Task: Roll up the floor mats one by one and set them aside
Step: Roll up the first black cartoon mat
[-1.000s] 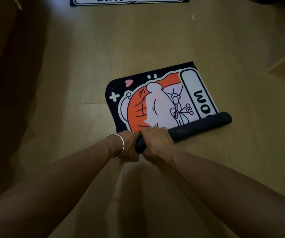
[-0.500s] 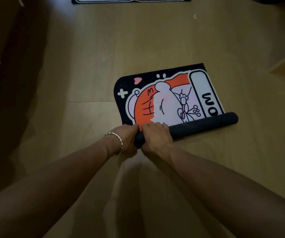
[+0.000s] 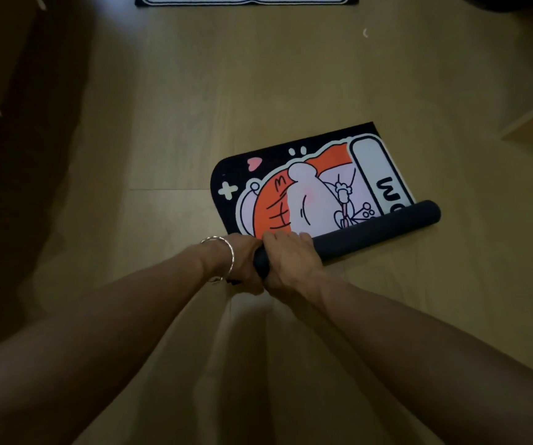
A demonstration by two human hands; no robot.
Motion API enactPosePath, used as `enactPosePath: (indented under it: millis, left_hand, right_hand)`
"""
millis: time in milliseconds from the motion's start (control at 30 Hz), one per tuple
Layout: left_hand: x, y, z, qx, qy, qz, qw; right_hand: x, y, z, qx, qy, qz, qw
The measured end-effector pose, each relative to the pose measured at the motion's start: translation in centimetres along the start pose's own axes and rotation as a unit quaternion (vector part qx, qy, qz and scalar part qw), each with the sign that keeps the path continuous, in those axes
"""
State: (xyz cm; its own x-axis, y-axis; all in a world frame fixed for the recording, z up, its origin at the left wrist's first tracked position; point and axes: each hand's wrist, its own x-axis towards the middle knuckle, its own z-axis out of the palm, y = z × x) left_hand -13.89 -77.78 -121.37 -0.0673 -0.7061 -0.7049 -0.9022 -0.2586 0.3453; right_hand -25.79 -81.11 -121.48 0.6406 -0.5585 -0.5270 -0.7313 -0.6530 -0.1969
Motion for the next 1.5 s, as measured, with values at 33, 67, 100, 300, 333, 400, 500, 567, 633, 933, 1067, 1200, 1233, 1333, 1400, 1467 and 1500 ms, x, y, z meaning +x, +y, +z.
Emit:
enactPosePath:
  millis: [33,67,100,300,333,400,500,567,633,933,1067,1200,1233,1333,1400,1467,1500]
  left_hand:
    - [-0.2,-0.1,0.3,-0.009,0.03,0.002,1.0]
    - [-0.4,-0.2,0.6,0.001,0.051,0.004,0.999]
    - [-0.5,-0.1,0.9,0.026,0.062,0.009,0.998]
    - [-0.1,0.2,1.3,0.056,0.013,0.0,0.998]
    - [0.2,0.2,1.1,0.051,-0.018,0.006,0.999]
    - [0.3,0.2,0.9,0.039,-0.06,0.013,0.997]
    - [-0.1,0.0,1.1,-0.015,-0.005,0.003,1.0]
    - [-0.7,0.1,1.3,-0.033,0.071,0.005,0.997]
    - [-0.8,0.3,1.5,0.009,0.115,0.018,0.993]
    - [0.1,0.2,-0.1,-0.056,-0.02,-0.008,0.998]
    - [-0.7,0.6,1.2,-0.025,0.114,0.002,0.993]
    - [0.0,0.4,1.6,0.072,0.15,0.018,0.986]
    - [0.3,0.2,1.2,0.041,0.118,0.006,0.992]
    - [0.7,-0.2,0.0,-0.042,0.006,-0.005,0.999]
    - [0.4,-0.1,0.0,-0.071,0.033,-0.001,0.997]
    - [0.1,0.2,0.8,-0.076,0.113,-0.002,0.991]
    - [0.0,0.3,1.2,-0.045,0.15,-0.002,0.988]
  right_hand:
    - [0.3,0.1,-0.4,0.012,-0.016,0.008,1.0]
    - [0.5,0.3,-0.8,0.025,-0.029,0.016,0.999]
    - [0.6,0.4,-1.0,0.036,-0.04,0.021,0.998]
    - [-0.8,0.1,0.7,-0.069,0.044,-0.021,0.996]
    - [-1.1,0.0,1.0,-0.078,0.064,-0.028,0.995]
    - [-1.1,0.1,1.0,-0.061,0.064,-0.021,0.996]
    - [-0.3,0.1,0.0,-0.019,-0.002,0.011,1.0]
    - [0.4,0.1,-1.0,0.006,-0.051,0.035,0.998]
    - [0.7,0.0,-1.6,0.022,-0.075,0.051,0.996]
    - [-0.8,0.6,-0.3,-0.063,0.075,-0.037,0.994]
    - [0.7,0.5,-2.1,-0.046,-0.046,0.007,0.998]
    - [0.1,0.7,-1.5,-0.074,0.029,-0.019,0.997]
    - [-0.3,0.9,-1.1,-0.093,0.07,-0.035,0.993]
    - [-0.9,1.0,-0.7,-0.116,0.088,-0.049,0.988]
    - [-0.1,0.9,-1.2,-0.09,0.047,-0.025,0.995]
    - [0.9,0.9,-2.1,-0.066,-0.013,0.002,0.998]
    - [1.3,0.9,-2.5,-0.059,-0.038,0.01,0.997]
